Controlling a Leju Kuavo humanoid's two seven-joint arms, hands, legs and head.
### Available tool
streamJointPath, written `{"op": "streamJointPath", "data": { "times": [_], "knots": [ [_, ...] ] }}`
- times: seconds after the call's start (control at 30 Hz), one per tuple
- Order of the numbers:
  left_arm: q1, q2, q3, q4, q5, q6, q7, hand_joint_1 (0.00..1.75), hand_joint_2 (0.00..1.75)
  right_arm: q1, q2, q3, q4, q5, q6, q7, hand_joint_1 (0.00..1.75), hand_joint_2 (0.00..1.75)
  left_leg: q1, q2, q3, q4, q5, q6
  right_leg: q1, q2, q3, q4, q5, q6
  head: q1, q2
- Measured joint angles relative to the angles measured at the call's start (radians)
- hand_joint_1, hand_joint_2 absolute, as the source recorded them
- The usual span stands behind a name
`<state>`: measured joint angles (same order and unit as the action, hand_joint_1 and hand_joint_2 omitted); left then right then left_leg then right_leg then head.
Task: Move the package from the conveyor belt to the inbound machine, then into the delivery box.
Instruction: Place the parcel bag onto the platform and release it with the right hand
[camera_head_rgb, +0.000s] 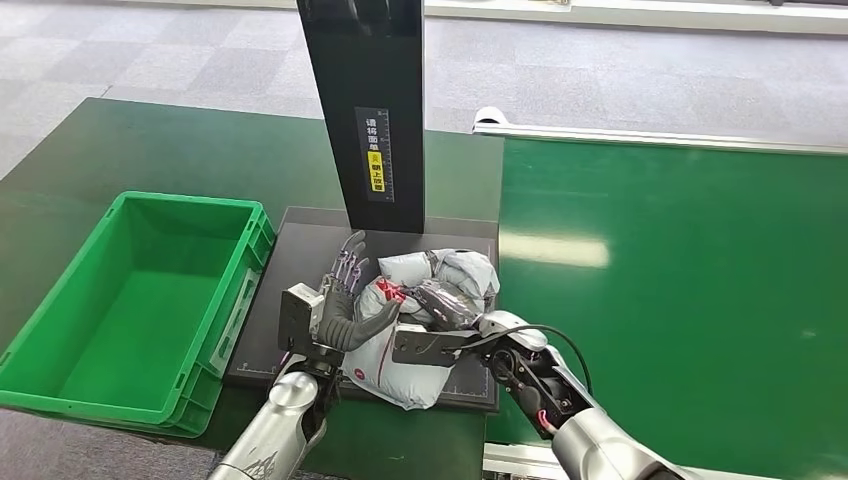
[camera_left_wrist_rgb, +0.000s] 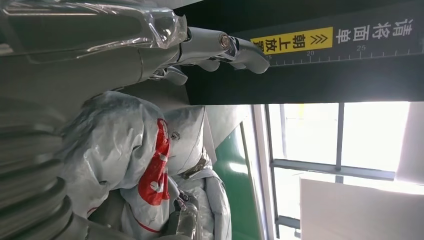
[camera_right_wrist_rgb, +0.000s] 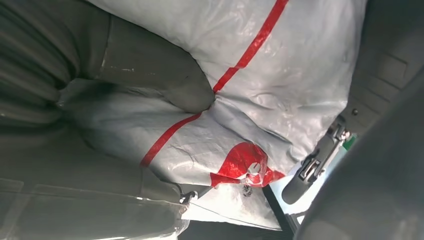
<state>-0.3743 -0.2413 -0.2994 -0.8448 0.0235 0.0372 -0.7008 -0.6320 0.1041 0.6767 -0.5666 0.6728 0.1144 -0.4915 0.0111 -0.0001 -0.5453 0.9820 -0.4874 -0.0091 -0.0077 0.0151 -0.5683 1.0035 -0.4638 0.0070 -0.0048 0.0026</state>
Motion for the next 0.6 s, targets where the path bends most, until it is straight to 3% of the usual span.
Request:
{"op": "streamJointPath", "data": {
  "times": [0.2,0.33,0.47,0.6],
  "knots": [
    [-0.003,0.0,-0.001,0.0,0.0,-0.008,0.0,0.0,1.75,0.035,0.02,-0.016,0.021,-0.122,-0.035,-0.064,1.75,1.75,0.0,0.0,0.0,0.0,0.0,0.0,0.0,0.0,0.0,0.0,0.0,0.0,0.0,0.0],
    [-0.008,0.0,-0.001,0.001,0.0,-0.008,0.0,0.0,1.75,0.045,0.035,-0.028,0.033,-0.173,-0.021,-0.087,0.0,1.75,0.0,0.0,-0.001,0.0,0.0,0.0,0.0,0.0,0.0,0.0,0.0,0.0,0.0,0.0],
    [-0.008,0.001,0.001,0.0,0.0,-0.002,0.0,0.0,1.75,0.06,0.047,-0.051,0.04,-0.284,0.02,-0.1,0.0,1.75,0.0,0.0,-0.001,0.0,0.0,0.0,0.0,0.0,-0.001,0.0,0.0,0.0,0.0,0.0],
    [-0.008,0.006,0.004,0.0,-0.001,-0.004,0.0,0.0,1.75,0.092,0.047,-0.114,0.034,-0.479,0.198,-0.16,0.0,1.75,0.0,-0.001,-0.002,0.0,0.0,0.0,0.0,0.0,-0.001,0.0,0.0,0.0,0.0,0.0]
  ]
}}
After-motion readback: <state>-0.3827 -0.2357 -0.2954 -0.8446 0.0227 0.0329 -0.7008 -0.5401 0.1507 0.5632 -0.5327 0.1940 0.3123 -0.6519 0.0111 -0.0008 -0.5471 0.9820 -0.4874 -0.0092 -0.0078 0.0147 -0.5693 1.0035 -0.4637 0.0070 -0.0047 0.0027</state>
